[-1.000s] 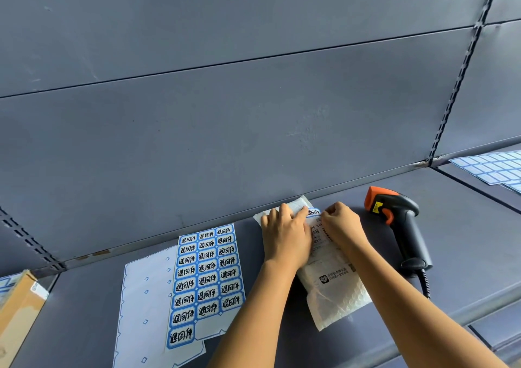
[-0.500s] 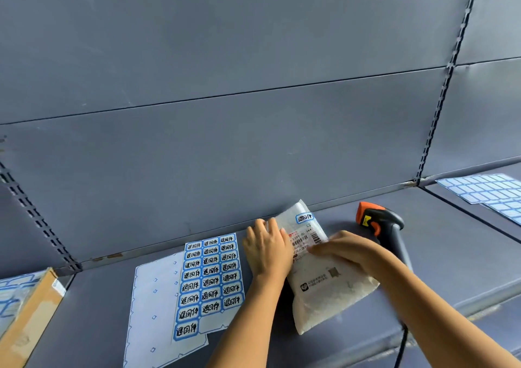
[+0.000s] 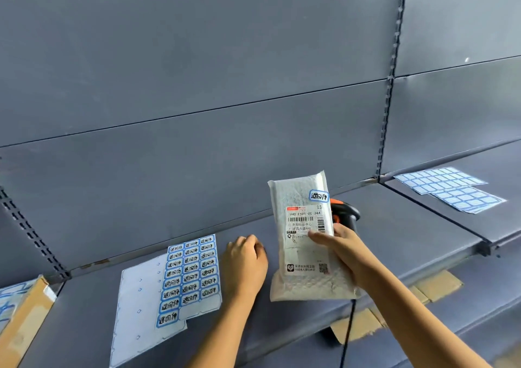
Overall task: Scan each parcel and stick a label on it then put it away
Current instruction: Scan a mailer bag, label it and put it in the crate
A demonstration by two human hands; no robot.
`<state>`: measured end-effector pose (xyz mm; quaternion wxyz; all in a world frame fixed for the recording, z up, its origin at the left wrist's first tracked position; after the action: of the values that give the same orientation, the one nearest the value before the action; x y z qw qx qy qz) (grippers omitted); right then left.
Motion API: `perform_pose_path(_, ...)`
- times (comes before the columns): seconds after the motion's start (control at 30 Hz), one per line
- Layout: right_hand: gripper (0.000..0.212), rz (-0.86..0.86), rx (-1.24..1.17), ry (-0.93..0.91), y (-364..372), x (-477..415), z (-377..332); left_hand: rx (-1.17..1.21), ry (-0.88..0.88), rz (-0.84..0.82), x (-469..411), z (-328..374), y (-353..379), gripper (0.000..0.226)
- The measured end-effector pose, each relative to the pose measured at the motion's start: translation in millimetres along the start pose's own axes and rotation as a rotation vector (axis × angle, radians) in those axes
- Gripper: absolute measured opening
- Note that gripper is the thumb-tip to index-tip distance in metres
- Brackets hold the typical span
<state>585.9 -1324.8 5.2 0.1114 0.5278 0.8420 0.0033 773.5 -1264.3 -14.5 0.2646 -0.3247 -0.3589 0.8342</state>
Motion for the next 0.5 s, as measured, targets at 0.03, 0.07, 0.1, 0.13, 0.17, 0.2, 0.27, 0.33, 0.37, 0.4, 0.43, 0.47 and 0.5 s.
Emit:
perform_pose_path(0.03,0.01,0.009,-0.004,-0.009,-10,11,-6,0.014,0.026,-0.006,9,10,0,0.015)
perform_pose_path(0.07,0.01,0.025,-0.001,-0.016,-22,23,-11,0.031,0.055,-0.007,20,21,0,0.015)
perform_pose_path(0.1,0.01,0.038,0.002,-0.021,-34,34,-14,0.046,0.079,-0.007,30,33,0,0.014)
perform_pose_path(0.13,0.011,0.051,0.003,-0.028,-50,48,-19,0.065,0.1,-0.013,45,48,1,0.014)
perform_pose_path(0.17,0.013,0.07,0.001,-0.036,-67,61,-22,0.091,0.125,-0.019,58,63,2,0.013)
perform_pose_path(0.2,0.014,0.094,-0.001,-0.039,-87,78,-28,0.123,0.144,-0.034,76,82,5,0.013)
perform_pose_path(0.27,0.018,0.151,0.015,-0.041,-129,110,-37,0.183,0.168,-0.074,110,117,11,0.014)
perform_pose_path(0.33,0.024,0.236,0.027,-0.031,-180,152,-46,0.217,0.223,-0.129,151,154,26,0.015)
perform_pose_path(0.37,0.023,0.279,0.035,-0.031,-207,176,-51,0.217,0.259,-0.172,175,173,36,0.015)
perform_pose_path(0.4,0.019,0.325,0.051,-0.032,-232,200,-56,0.212,0.285,-0.226,198,191,47,0.016)
perform_pose_path(0.43,0.013,0.374,0.064,-0.033,-255,220,-61,0.215,0.315,-0.262,217,207,56,0.019)
perform_pose_path(0.47,0.01,0.439,0.083,-0.035,-281,247,-67,0.223,0.353,-0.296,241,227,65,0.021)
perform_pose_path(0.5,0.009,0.499,0.105,-0.035,-306,271,-72,0.227,0.392,-0.32,264,246,72,0.022)
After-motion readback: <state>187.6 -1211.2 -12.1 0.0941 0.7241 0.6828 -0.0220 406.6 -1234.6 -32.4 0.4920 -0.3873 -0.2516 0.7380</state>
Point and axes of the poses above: each hand's wrist, its own x-axis away from the middle knuckle, its own y-axis out of the palm, z = x × y, the point moved 4 cm from there along -x, towards the middle knuckle, and after that the axes turned 14 degrees about -y, right-handed, at the moved point
